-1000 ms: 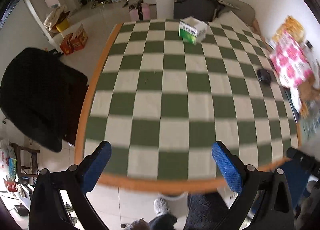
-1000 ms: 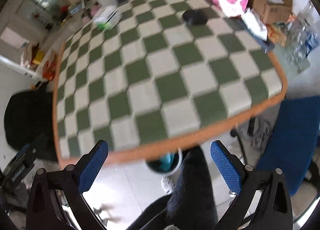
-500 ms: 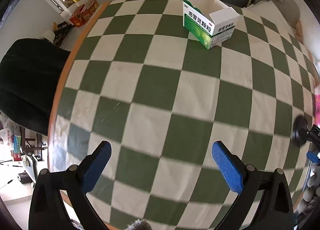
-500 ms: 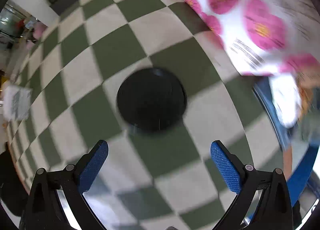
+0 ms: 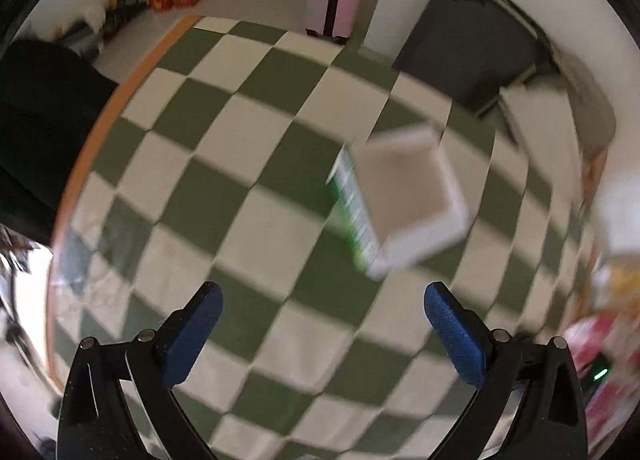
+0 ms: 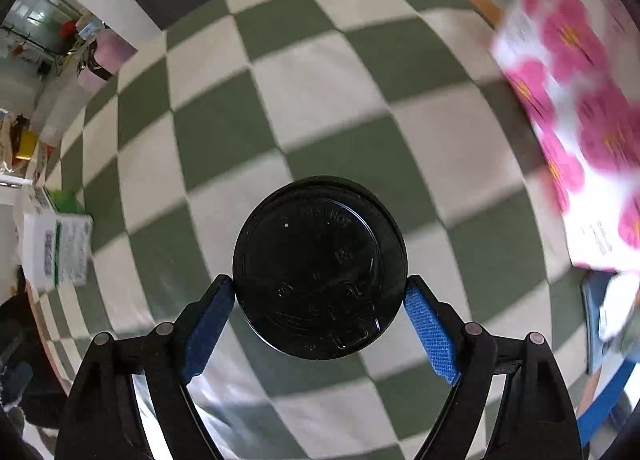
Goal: Collect trash
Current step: 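Grasp the green-white medicine box with the left tool while the right tool grasps the black cup lid, then carry the medicine box and cup lid down to the bin and release both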
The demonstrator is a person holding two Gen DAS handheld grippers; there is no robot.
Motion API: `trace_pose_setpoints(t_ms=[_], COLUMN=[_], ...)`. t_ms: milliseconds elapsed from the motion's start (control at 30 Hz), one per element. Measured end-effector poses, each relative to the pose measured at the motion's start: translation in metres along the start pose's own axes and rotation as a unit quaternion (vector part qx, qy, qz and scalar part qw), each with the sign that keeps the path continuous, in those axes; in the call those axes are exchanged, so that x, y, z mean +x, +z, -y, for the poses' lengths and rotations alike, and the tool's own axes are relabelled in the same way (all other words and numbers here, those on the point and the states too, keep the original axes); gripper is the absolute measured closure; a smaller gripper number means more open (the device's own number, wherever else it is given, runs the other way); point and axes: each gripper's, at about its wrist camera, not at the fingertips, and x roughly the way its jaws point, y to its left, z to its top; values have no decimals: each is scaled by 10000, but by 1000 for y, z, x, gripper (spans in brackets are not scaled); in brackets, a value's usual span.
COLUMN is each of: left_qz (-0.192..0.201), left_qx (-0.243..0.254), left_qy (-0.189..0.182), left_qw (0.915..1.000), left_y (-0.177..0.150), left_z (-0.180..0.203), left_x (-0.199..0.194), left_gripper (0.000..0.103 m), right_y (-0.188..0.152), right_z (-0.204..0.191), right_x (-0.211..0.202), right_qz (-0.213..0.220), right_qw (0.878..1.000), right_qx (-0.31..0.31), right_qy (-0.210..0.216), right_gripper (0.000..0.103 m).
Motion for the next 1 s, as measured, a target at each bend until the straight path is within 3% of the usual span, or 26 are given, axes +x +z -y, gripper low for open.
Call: trace_pose_setpoints(t_ms=[167, 433, 500, 533, 633, 700, 833, 1000], left_qz=[-486, -1016, -1007, -954, -687, -371, 99, 452], left_qx=[-409, -641, -550, -485, 16, 633, 1537, 2102], left_qy=[-266, -149, -99, -57, 88, 385, 774, 757], left_qw=[9976, 9926, 9933, 9942, 9976, 9966, 9850, 9737], left_y=[46, 63, 60, 58, 50, 39, 9, -38], left_z=[21, 38, 42, 44, 53, 59, 63, 43], left_x=[32, 80, 84, 83, 73, 63, 43, 9], left_gripper=[0, 1, 23, 23, 29, 29, 29, 30], right_y=[42, 77, 78, 76, 73, 70, 56, 38], right_z=[-27, -55, -54, -54, -56, -55, -59, -77], right_x=[11, 20, 24, 23, 25, 25, 12, -6], right_qz=[44, 26, -9, -19, -53, -52, 198, 469], right_qw=[9999, 9996, 9995, 9995, 9993, 9992, 9978, 9951], right_qx=[-85, -196, -217, -225, -274, -328, -546, -813], right_qy=[-144, -181, -220, -227, -230, -234, -331, -325], right_gripper=[16, 16, 16, 16, 16, 16, 16, 16])
